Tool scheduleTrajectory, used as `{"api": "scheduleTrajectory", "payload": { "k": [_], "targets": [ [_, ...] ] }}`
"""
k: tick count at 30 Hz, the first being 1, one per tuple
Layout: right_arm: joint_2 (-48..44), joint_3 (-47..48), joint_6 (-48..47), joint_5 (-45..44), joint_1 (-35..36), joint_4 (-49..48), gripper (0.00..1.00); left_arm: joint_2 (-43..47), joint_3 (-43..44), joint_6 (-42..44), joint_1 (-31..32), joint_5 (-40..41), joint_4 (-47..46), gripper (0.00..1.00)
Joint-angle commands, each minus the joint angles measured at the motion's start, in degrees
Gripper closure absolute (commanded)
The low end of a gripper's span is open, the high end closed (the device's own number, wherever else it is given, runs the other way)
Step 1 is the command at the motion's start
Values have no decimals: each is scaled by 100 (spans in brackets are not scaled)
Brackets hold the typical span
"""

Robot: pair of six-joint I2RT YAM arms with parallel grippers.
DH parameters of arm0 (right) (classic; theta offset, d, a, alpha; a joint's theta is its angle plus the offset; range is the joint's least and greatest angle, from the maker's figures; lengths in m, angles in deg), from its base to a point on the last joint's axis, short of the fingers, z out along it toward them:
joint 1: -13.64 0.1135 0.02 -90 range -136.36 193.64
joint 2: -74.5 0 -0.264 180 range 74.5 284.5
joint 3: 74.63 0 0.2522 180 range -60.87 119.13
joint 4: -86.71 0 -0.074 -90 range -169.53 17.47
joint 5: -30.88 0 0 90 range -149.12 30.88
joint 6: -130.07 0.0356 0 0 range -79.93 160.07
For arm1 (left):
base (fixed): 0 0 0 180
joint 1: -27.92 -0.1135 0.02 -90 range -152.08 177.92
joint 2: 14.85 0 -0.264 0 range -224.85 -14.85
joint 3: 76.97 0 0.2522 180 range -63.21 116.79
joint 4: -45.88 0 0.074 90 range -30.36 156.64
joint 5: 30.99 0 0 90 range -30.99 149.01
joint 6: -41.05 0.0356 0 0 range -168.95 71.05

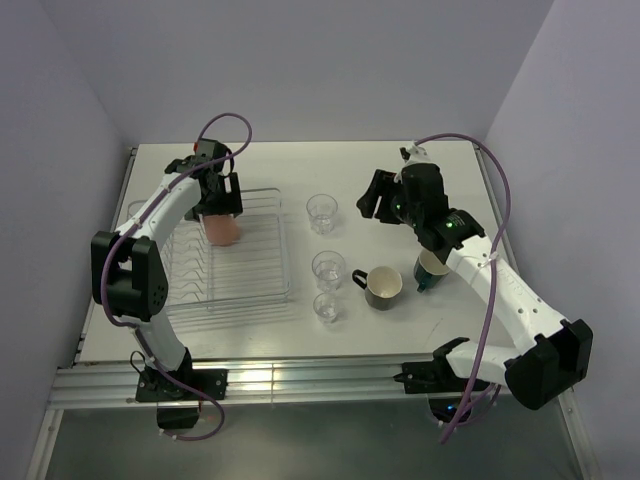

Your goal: Load the cups into the dish rack

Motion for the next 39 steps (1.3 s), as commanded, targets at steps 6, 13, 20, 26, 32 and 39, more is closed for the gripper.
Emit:
{"api": "scheduleTrajectory", "payload": {
  "k": [6,13,20,26,32,39],
  "targets": [
    [-29,186,-81,-129,120,-9,33,380,-98,3,-16,98,-243,1],
    [-134,230,-125,-357,278,176,33,976,244,-85,-16,265,-147,1],
    [-537,-85,-213,-1015,830,738,34,1680,640,-103,-7,55,-190,1],
    [-951,-692,137,-1490,1498,1300,39,2436,543,-199,10,-411,-445,1],
    [-1066,-964,613,-2264,2220,1951,41,2814,482,-199,54,-605,-489,1],
    [-952,-1290,824,-2308,2449,2004,41,3043,377,-147,54,-587,-489,1]
  ]
}}
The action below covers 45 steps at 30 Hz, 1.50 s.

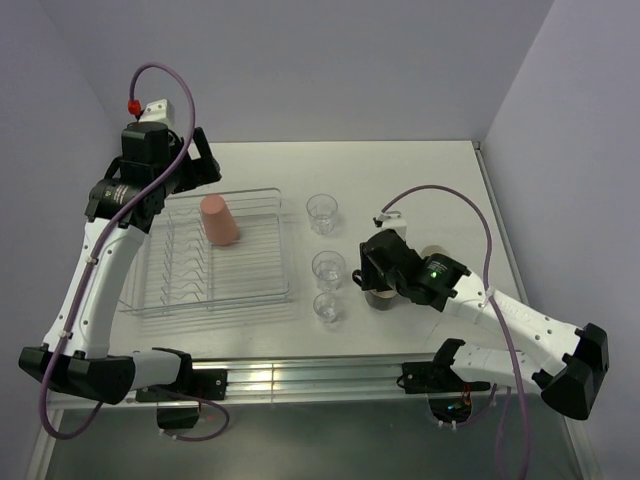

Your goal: Load the cups into the dish rack

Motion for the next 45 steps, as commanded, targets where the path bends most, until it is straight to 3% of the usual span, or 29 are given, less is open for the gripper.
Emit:
{"api": "scheduleTrajectory", "payload": {
  "k": [1,18,24,31,35,41,45],
  "targets": [
    [18,-77,241,-372,104,120,41,184,-48,35,26,-119,-183,1],
    [651,-446,92,-135,139,-363,49,167,-118,88,26,-76,-183,1],
    [950,-508,-5,-21,148,-495,63,132,-118,96,26,-76,-175,1],
    [1214,-386,-93,-108,148,-434,99,96,-118,123,26,-67,-166,1],
    [1056,-122,-146,-223,130,-110,100,105,-136,114,26,-181,-218,1],
    [599,1020,-497,-443,-98,480,100,175,-232,9,26,-1057,-516,1],
    [380,1705,-883,381,-721,306,100,316,-504,-105,26,-2314,-1210,1]
  ]
}}
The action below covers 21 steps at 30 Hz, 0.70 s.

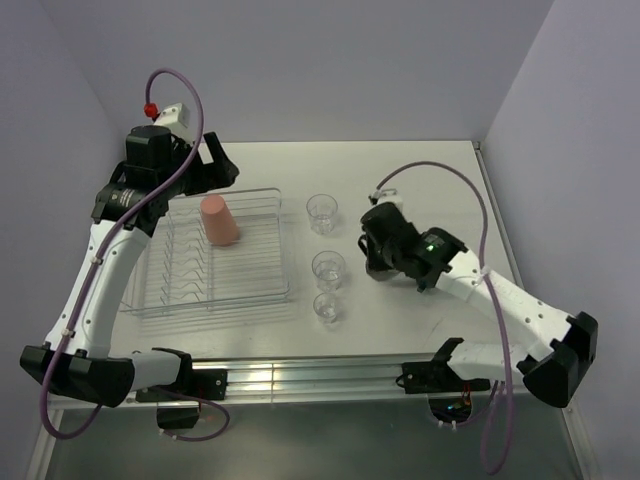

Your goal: Load the cups into the dish rack

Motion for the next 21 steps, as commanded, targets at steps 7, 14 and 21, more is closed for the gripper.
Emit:
{"api": "scheduleTrajectory", "payload": {
  "k": [7,14,21],
  "targets": [
    [55,2146,-319,3413,-1409,-1266,100,470,-1085,-863,17,-3718,-3370,1],
    [688,2718,1060,5998,-2095,-3170,100,137,-1509,-1637,17,-4554,-5184,1],
    [1031,2456,2809,7213,-2297,-5396,100,-39,-1764,-1928,105,-5038,-6029,1]
  ]
}}
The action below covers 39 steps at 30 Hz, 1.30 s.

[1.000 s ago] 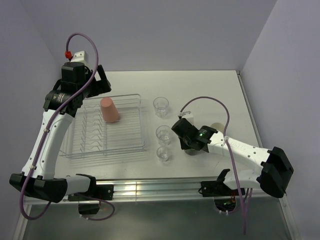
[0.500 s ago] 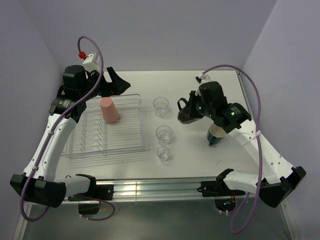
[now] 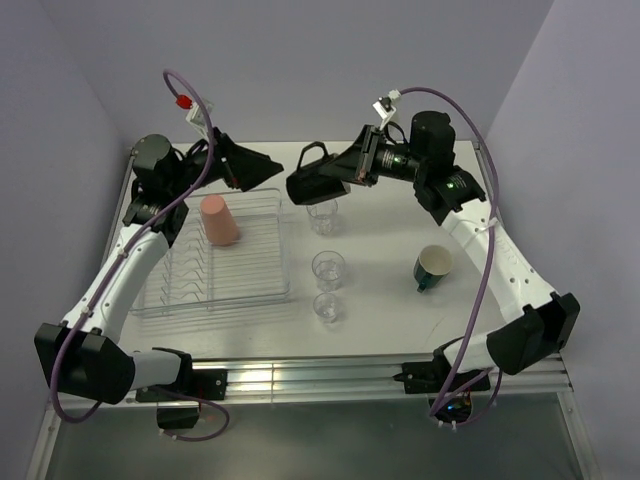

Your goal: Load the cups into the dish rack

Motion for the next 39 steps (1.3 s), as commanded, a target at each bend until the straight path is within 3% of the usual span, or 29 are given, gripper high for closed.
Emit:
{"api": "scheduleTrajectory", "payload": {
  "k": [1,11,23,26,27,29,30,32,38,39],
  "targets": [
    [-129,66,1529,1244,-62,-2451,100,-15,-28,-113,103,-461,-769,1],
    [108,-277,2859,1526,-62,-4315,100,-147,104,353,612,-497,-470,1],
    [170,-585,3264,1465,-62,-4975,100,2,-81,239,736,-427,-699,2],
    [179,-717,3360,1430,-62,-5160,100,-33,6,186,744,-462,-673,26],
    [179,-769,3378,1421,-62,-5187,100,-59,50,177,744,-470,-568,52],
    [188,-813,3387,1343,-62,-5239,100,-68,208,291,797,-435,-358,77],
    [162,-848,3352,1316,-62,-5222,100,-60,261,352,806,-287,-104,99],
    [109,-866,3221,1176,-53,-4995,99,28,358,511,867,-146,65,100],
    [-216,-875,2176,622,-62,-3679,57,362,893,924,894,504,1119,100],
    [-260,-832,1852,386,-62,-3449,54,389,964,968,894,583,1364,100]
  ]
}}
